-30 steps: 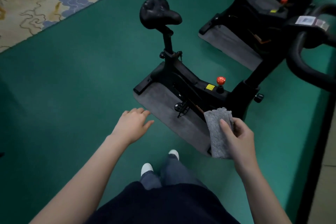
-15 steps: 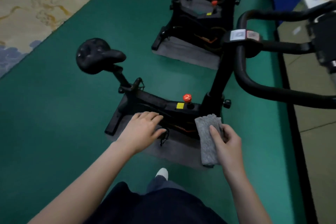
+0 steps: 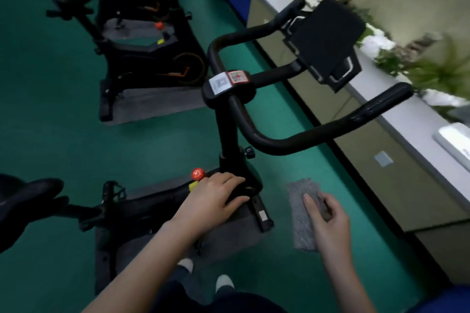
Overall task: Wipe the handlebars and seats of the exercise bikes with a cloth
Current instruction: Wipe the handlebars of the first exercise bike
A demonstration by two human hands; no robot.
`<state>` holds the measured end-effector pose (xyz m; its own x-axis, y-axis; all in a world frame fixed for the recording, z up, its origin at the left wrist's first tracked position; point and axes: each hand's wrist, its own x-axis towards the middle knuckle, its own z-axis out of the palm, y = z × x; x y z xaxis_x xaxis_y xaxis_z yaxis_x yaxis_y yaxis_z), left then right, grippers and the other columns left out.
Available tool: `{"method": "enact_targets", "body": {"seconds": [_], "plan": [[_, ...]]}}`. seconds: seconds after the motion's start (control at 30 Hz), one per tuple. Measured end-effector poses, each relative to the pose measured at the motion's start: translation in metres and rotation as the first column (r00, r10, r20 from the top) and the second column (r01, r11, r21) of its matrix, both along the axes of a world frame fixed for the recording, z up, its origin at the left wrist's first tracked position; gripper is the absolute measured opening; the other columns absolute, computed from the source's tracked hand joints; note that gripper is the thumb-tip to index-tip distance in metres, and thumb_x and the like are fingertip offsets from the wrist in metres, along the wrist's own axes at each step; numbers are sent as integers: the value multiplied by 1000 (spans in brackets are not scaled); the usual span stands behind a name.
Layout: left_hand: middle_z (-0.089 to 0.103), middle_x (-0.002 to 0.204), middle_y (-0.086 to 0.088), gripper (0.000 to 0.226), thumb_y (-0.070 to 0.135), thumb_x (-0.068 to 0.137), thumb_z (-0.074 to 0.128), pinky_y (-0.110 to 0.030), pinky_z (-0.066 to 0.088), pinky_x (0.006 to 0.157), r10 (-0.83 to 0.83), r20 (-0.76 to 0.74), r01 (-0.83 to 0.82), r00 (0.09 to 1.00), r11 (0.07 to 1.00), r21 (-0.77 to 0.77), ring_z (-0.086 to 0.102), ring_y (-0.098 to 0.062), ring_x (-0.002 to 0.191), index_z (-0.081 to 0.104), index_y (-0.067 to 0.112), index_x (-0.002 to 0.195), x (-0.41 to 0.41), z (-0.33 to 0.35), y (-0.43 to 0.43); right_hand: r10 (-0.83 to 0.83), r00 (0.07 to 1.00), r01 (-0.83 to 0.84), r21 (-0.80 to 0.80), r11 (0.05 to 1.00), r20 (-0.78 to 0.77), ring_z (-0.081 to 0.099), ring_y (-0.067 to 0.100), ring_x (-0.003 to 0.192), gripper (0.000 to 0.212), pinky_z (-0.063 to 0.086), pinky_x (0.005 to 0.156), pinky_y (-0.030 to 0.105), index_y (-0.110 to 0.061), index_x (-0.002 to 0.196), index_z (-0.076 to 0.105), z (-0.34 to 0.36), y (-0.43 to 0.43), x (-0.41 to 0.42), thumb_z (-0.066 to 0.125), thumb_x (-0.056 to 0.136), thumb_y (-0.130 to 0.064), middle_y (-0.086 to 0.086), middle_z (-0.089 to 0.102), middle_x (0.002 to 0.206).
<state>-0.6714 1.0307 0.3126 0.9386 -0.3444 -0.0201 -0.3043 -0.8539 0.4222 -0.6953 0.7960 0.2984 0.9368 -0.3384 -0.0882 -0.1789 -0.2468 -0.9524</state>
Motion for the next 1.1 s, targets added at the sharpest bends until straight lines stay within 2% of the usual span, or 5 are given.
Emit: {"method": "enact_targets", "body": {"seconds": [0.4,0.53,0.7,0.97,1.1], "plan": [[62,118,4,41,41,93,53,-29,47,94,-455,229,505,861,818,-276,57,-14,111,57,18,127,62,61,-3,-521,830,528,17,849,198,66,17,88,17,54,77,25,-25,88,61,44,53,-14,69,84,-10,3,69,98],[65,109,2,36,34,90,60,-33,47,89,-439,361,547,823,784,-293,59,-17,103,63,13,119,86,85,-10,-535,806,563,-47,825,255,63,11,84,19,50,69,10,-25,86,60,68,63,-10,70,83,-8,3,68,95],[62,116,2,40,40,90,59,-35,38,93,-354,361,431,863,889,-157,53,-18,113,63,14,120,127,79,12,-408,856,460,-111,881,318,63,7,84,13,50,72,15,-15,94,64,94,78,24,69,84,-11,-4,68,92],[46,141,-1,64,54,85,48,-45,34,105,-101,297,143,950,982,-122,39,-23,132,48,15,136,170,59,73,-69,928,184,-290,939,365,59,-13,82,17,40,67,0,-32,90,62,122,107,106,70,84,-17,-29,64,84],[41,145,3,60,44,87,58,-41,31,105,-121,288,168,950,975,-142,35,-19,134,46,16,138,177,51,81,185,944,22,-612,790,273,62,8,84,14,52,74,31,-26,101,63,122,119,147,64,87,-26,-12,65,87]]}}
